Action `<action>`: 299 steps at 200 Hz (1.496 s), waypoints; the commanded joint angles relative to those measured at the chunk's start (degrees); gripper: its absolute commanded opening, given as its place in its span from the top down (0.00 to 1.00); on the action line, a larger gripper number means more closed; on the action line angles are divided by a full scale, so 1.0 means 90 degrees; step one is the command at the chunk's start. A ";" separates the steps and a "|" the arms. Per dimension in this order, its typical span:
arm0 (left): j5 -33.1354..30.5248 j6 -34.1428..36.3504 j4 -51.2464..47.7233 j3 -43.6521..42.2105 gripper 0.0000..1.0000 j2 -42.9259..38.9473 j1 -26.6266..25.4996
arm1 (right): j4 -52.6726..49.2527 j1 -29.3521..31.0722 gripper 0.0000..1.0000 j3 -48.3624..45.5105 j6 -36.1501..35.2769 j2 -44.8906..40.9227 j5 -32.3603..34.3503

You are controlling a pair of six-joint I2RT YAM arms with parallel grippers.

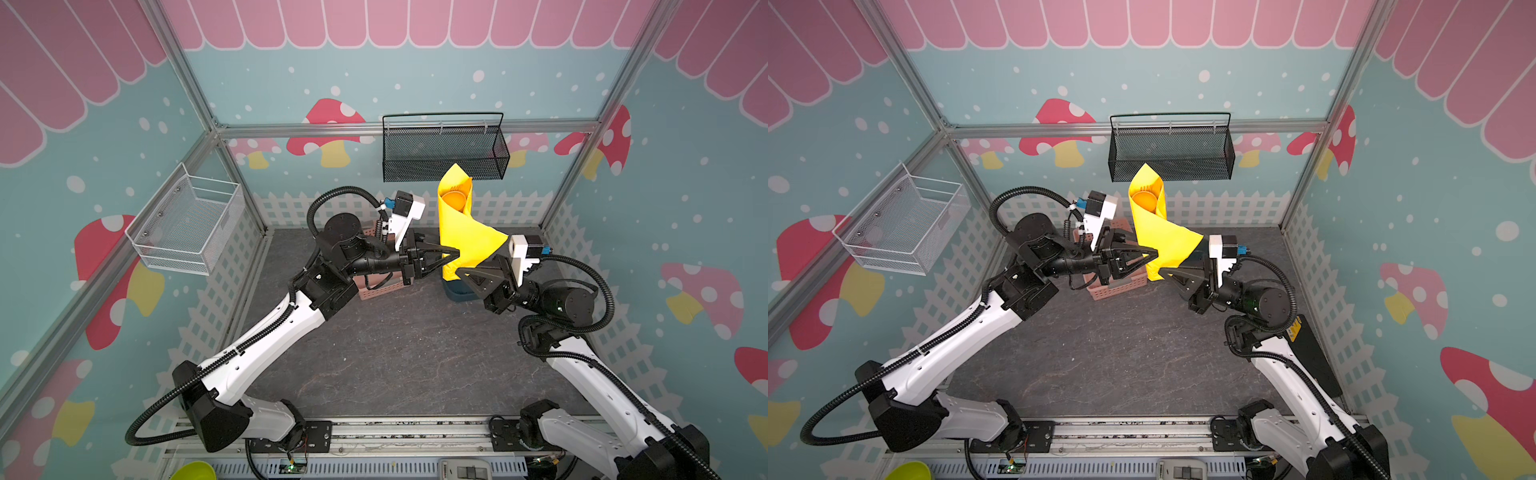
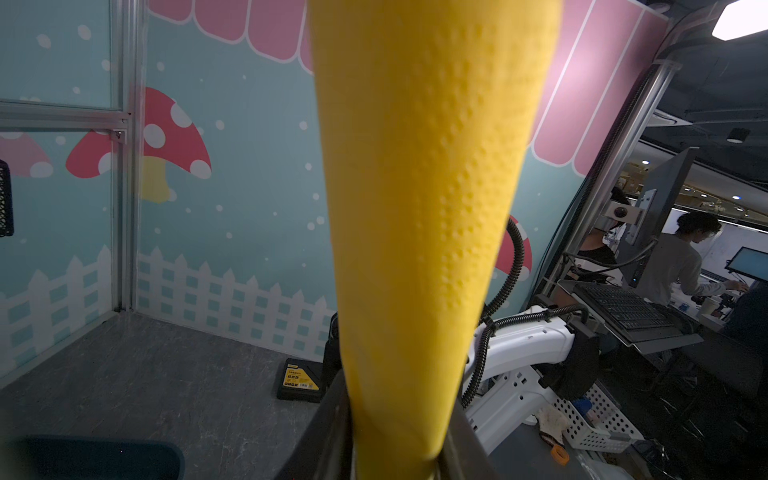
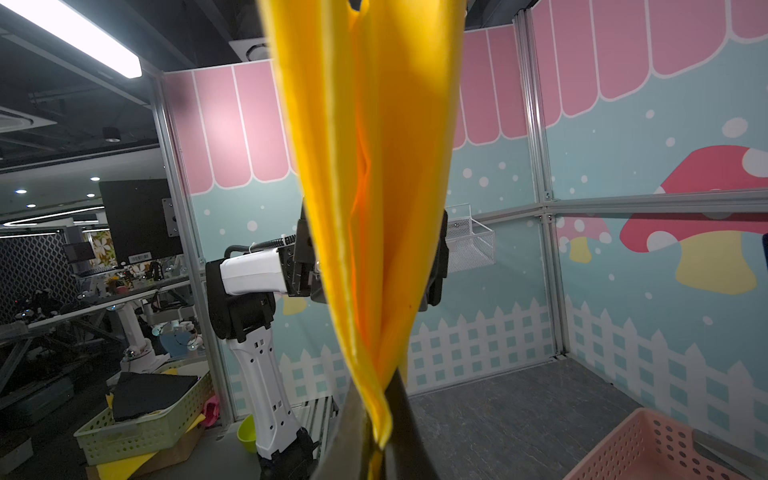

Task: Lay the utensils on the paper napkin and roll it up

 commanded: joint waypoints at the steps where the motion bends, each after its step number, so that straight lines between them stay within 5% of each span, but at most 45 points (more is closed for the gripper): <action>1: -0.0068 0.0132 0.0042 0.0121 0.73 0.0019 -0.0011 | 0.0327 -0.0024 1.00 0.0007 0.0107 -0.0007 -0.0078; 49: -0.0088 0.0093 0.0087 0.0244 0.55 0.0066 -0.0011 | 0.0376 -0.0015 1.00 -0.0031 0.0122 0.0023 -0.0136; 117: 0.0018 -0.0013 0.0096 0.0697 0.51 0.0309 -0.0011 | 0.0584 -0.0014 1.00 -0.0093 0.0238 0.0082 -0.0246; 199: -0.0018 -0.0031 -0.0071 0.1079 0.58 0.0556 -0.0001 | 0.0623 -0.0020 1.00 -0.0126 0.0251 0.0101 -0.0331; 299: 0.0078 -0.0129 0.0037 0.1097 0.82 0.0566 -0.0001 | 0.0535 -0.0014 1.00 -0.0218 0.0221 0.0016 -0.0177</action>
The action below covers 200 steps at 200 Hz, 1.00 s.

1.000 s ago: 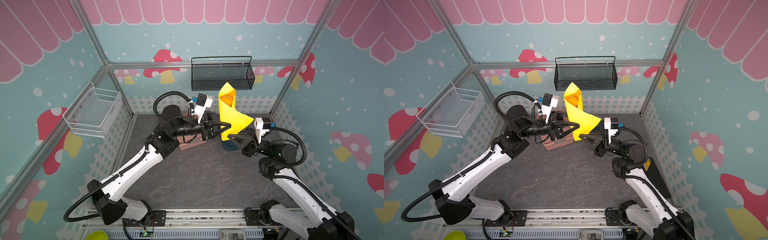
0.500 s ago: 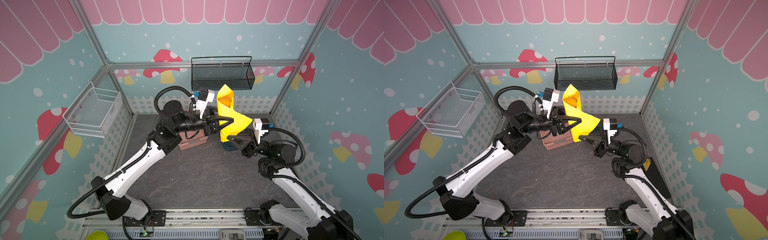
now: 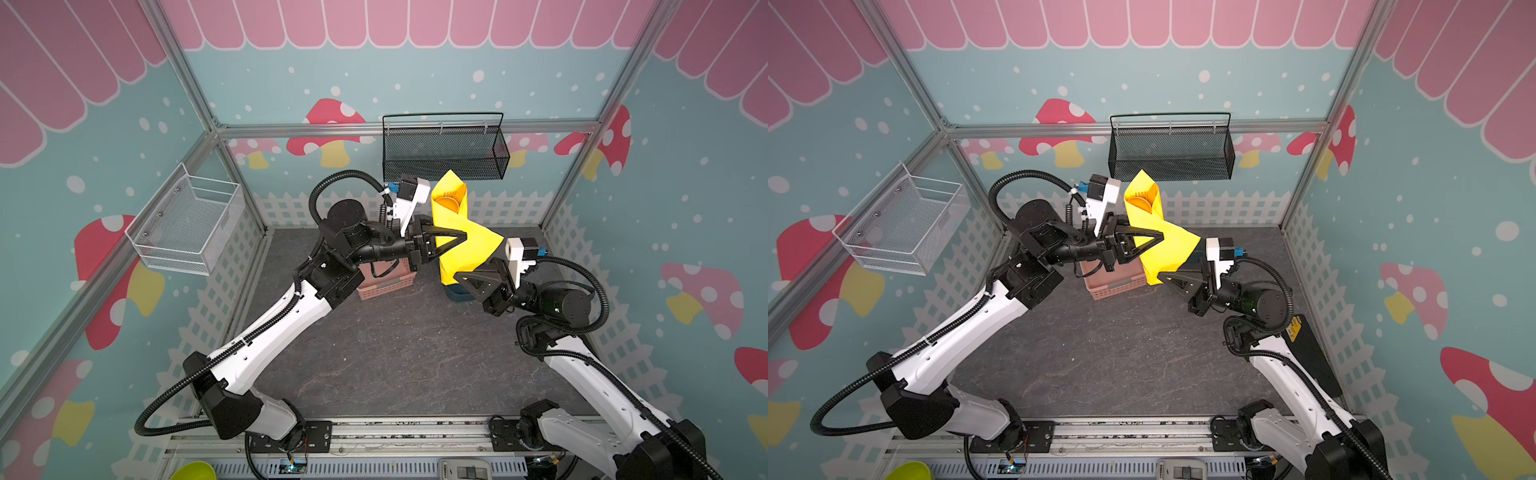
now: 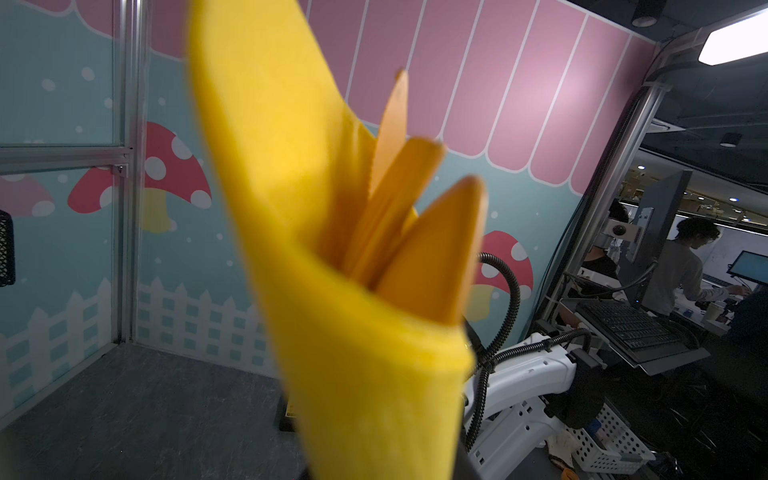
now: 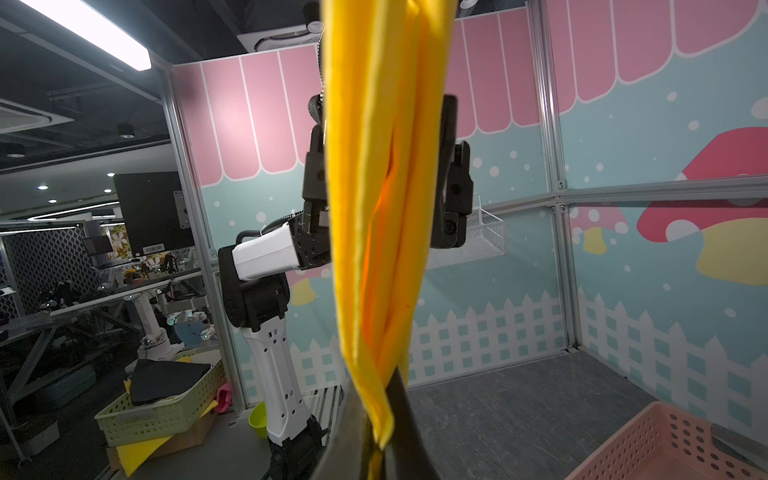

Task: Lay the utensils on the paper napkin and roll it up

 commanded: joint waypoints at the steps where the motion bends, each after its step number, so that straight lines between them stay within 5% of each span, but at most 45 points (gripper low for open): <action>1: 0.0101 -0.0002 0.0098 0.0168 0.82 0.0051 -0.0004 | 0.0206 -0.0019 1.00 -0.0064 0.0067 -0.0100 0.0028; 36: 0.0121 -0.0040 0.0097 0.0110 0.84 0.0025 -0.0001 | -0.0052 -0.0014 0.67 0.0023 -0.0027 -0.0192 0.0169; 69: 0.0111 -0.0033 0.0056 0.0051 0.84 -0.0007 0.0000 | -0.0703 -0.0016 0.51 0.0291 -0.0370 -0.0392 0.0536; 200: 0.0128 -0.0095 0.0123 -0.0114 0.85 -0.0135 0.0001 | -0.2523 -0.0033 0.59 0.1417 -0.1324 -0.0873 0.1996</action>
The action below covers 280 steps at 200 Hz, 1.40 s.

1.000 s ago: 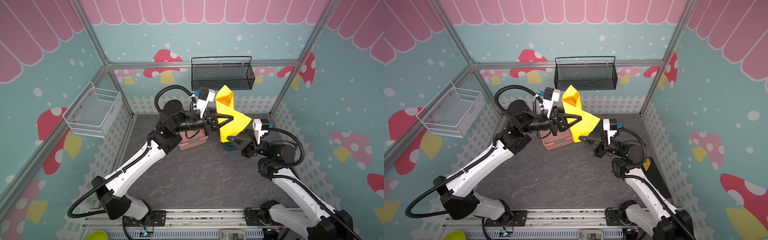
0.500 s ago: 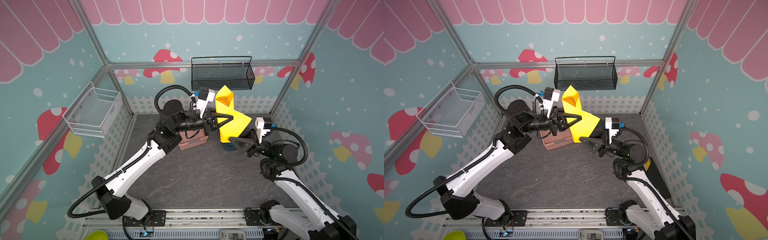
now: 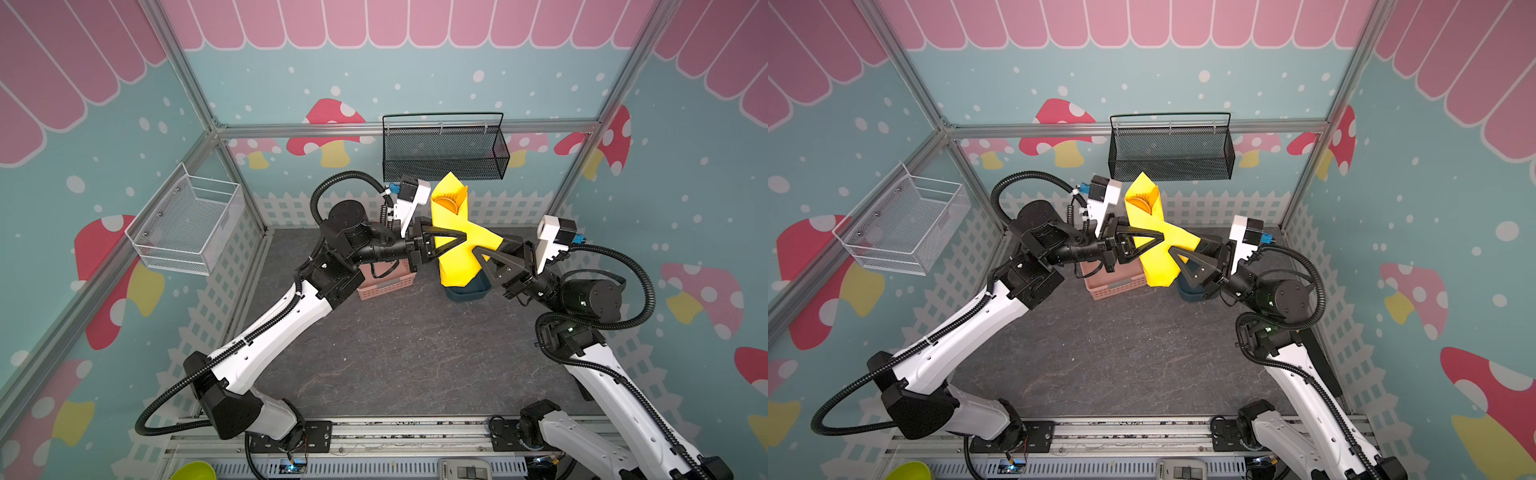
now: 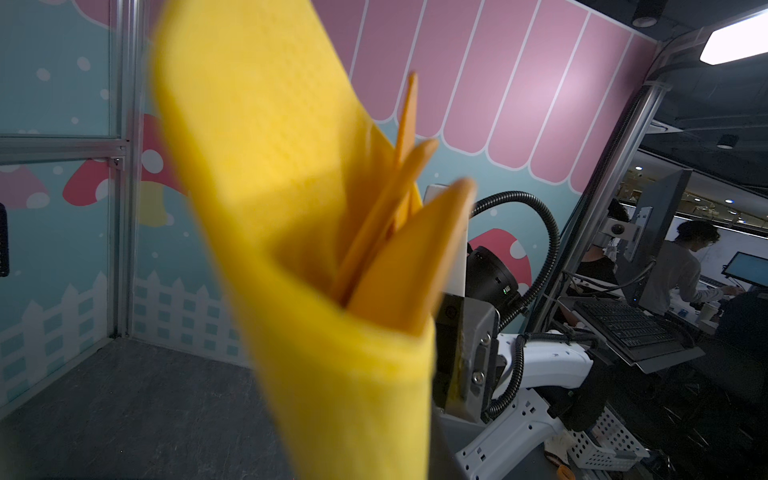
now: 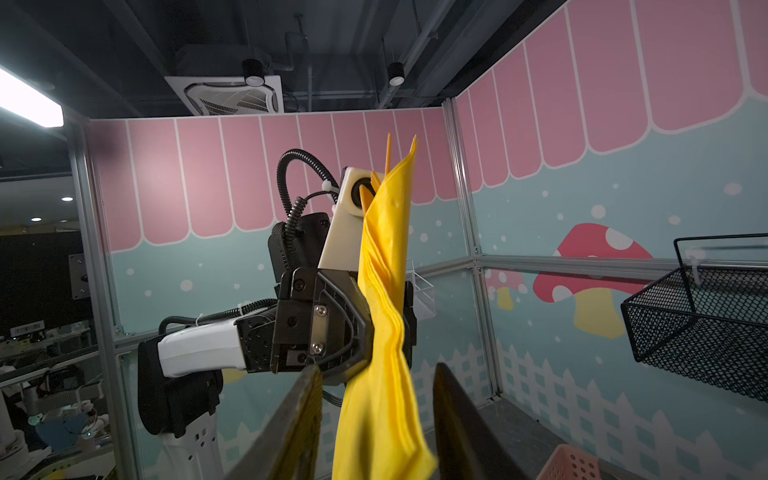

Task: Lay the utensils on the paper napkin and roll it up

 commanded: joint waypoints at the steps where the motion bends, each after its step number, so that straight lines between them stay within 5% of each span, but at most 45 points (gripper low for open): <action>1: 0.0095 -0.0076 0.0122 -0.0046 0.85 -0.0135 0.0001 | -0.0187 -0.0033 0.59 0.0197 -0.0248 -0.0154 0.0255; 43: 0.0086 -0.0095 0.0159 -0.0047 0.85 -0.0160 0.0001 | -0.0351 -0.0034 0.70 0.0103 -0.0438 -0.0359 0.0570; 87: 0.0104 -0.0123 0.0166 -0.0061 0.85 -0.0154 0.0003 | -0.0431 -0.0046 1.00 0.0099 -0.0567 -0.0444 0.0697; 280: 0.0330 -0.0367 0.0405 -0.0120 0.85 -0.0096 0.0011 | -0.1103 -0.0053 1.00 0.0144 -0.1128 -0.0606 0.1003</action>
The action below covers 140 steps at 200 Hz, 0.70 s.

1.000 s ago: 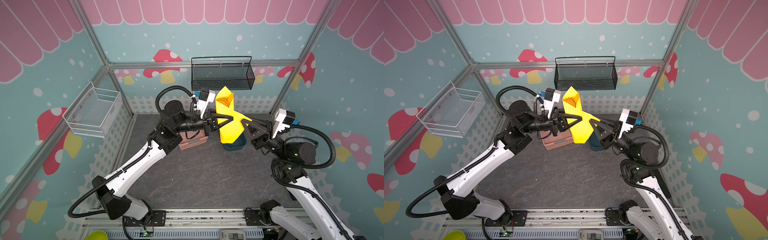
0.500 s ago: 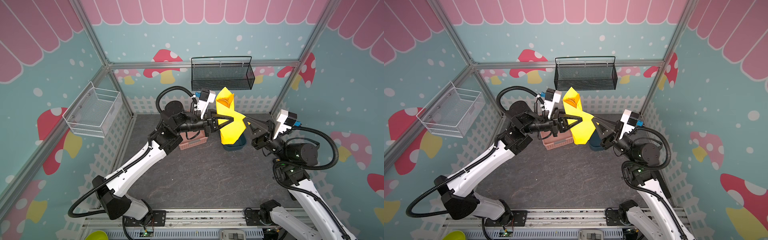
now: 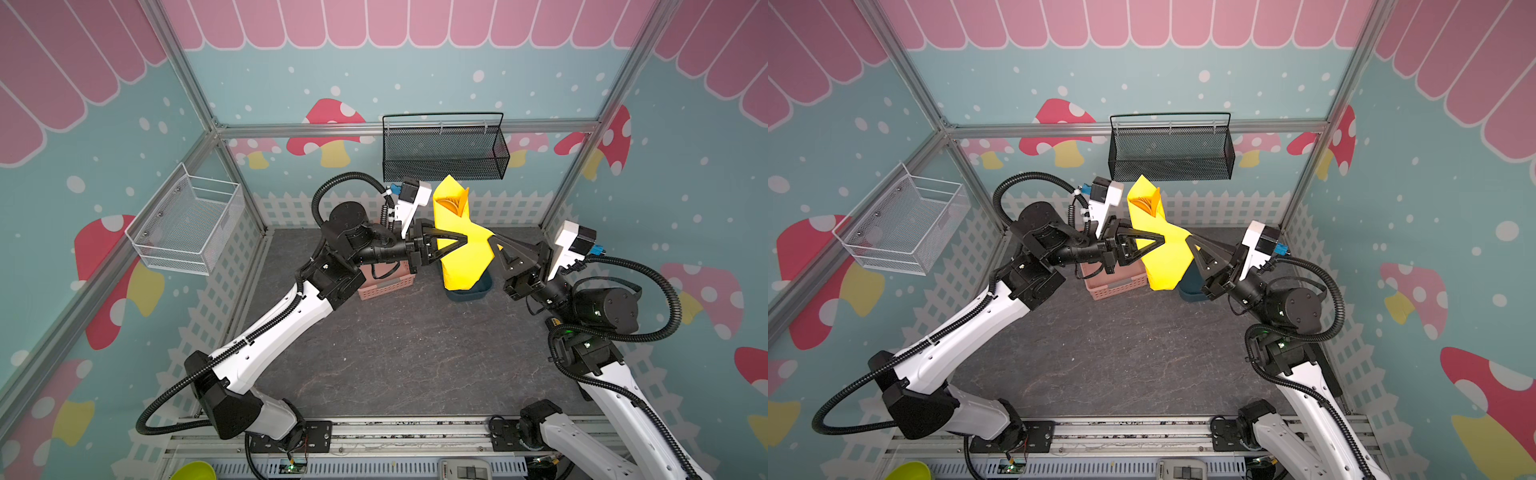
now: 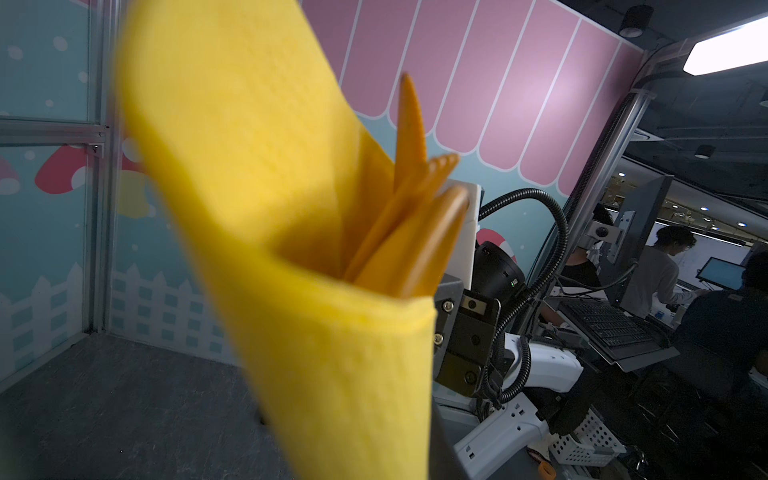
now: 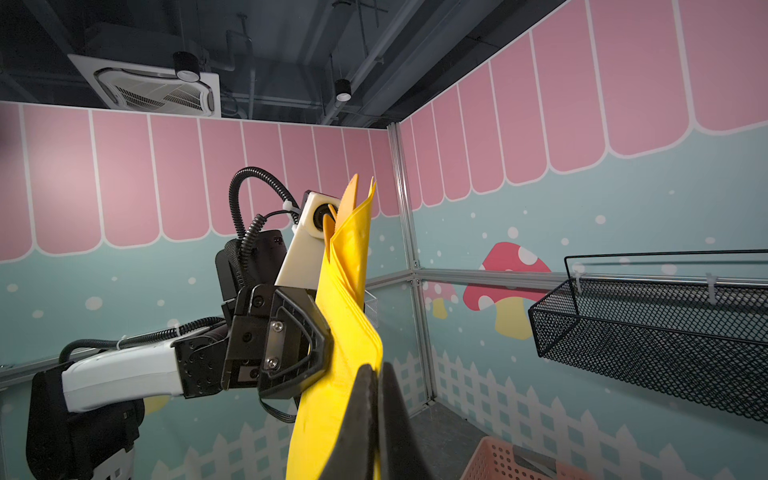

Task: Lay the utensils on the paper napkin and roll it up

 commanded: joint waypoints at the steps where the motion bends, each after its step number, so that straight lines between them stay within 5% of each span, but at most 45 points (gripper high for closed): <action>1: 0.0170 -0.0061 0.0247 -0.0035 0.85 -0.0096 0.0016 | 0.0042 -0.0053 1.00 0.0123 -0.0101 0.0020 -0.0022; 49: -0.0973 0.0352 -0.0715 0.0005 0.86 -0.0193 0.0179 | -0.0739 -0.0053 0.70 0.0363 -0.0542 -0.0027 0.0180; 91: -0.1714 0.0098 -0.1117 0.0019 0.90 -0.0135 0.0535 | -0.1802 -0.0052 0.62 0.0635 -0.1212 -0.0207 0.0541; 140: -0.1030 -0.0306 -0.0602 0.0043 0.90 0.0059 0.0562 | -0.2127 -0.0053 0.64 0.1086 -0.1248 0.0342 -0.1254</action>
